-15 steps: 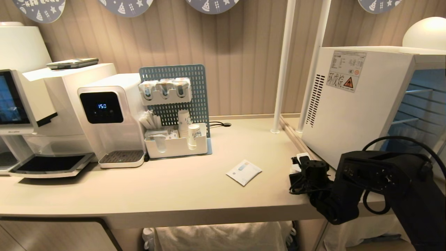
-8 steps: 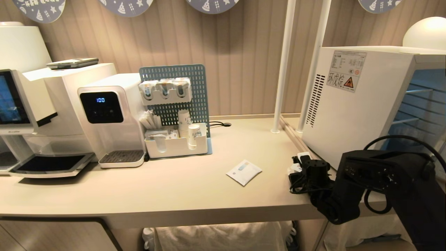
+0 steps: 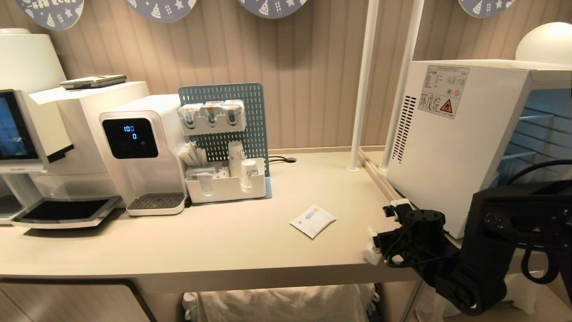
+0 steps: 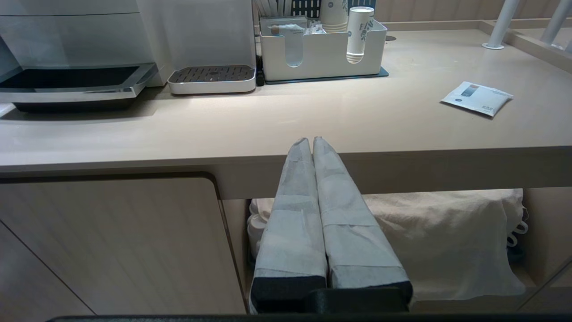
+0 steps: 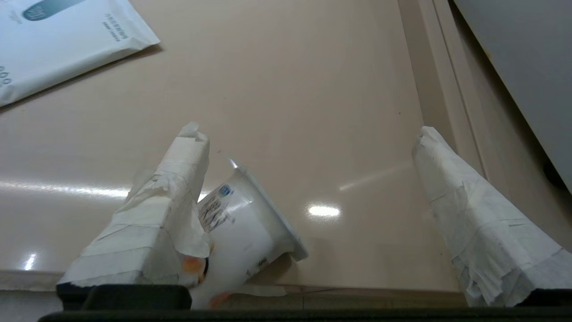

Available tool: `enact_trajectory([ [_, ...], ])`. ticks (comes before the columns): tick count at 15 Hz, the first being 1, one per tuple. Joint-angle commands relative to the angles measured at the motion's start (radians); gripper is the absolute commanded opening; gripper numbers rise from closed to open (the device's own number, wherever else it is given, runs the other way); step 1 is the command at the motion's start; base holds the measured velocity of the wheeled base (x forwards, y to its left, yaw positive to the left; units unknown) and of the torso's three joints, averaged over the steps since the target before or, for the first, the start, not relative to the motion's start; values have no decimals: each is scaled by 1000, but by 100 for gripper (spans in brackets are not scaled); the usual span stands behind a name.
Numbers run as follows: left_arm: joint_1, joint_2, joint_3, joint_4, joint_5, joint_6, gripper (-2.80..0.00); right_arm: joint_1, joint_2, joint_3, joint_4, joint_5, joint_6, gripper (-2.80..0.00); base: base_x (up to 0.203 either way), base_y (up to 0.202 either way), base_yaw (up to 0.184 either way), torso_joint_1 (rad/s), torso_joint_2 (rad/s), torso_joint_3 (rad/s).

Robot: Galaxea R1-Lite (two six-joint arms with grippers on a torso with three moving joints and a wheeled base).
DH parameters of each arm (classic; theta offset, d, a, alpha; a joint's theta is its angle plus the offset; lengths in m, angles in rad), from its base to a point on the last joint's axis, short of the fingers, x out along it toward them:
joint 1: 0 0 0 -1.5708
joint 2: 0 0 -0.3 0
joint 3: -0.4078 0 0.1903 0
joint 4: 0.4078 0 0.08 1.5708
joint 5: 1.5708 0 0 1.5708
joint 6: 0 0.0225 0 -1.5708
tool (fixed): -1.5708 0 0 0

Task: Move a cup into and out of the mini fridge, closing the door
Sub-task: Place the yoghurt on the table, then close the freezer door

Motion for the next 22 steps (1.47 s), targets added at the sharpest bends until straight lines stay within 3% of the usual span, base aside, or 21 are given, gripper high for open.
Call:
enact_trajectory([
  [1,0,2,0,0,0,-1,-280,12,-38,25,-7,0,1,0,0,0,0,0,0,0],
  [8,0,2,0,-2,0,-2,-280,20,22,15,-12,-6,28,0,0,0,0,0,0,0],
  [15,0,2,0,0,0,-1,-280,36,-201,151,-12,-8,74,0,0,0,0,0,0,0],
  [16,0,2,0,-1,0,-2,-280,41,-274,192,-12,-9,78,-280,0,0,0,0,0,0],
  [18,0,2,0,0,0,-2,-280,47,-443,281,-9,-34,81,-280,0,0,0,0,0,0],
  [19,0,2,0,0,0,0,-280,49,-539,321,-6,-84,77,-280,0,0,0,0,0,0],
  [22,0,2,0,-1,0,-2,-280,51,-846,384,20,-339,-6,-280,0,0,0,0,0,0],
])
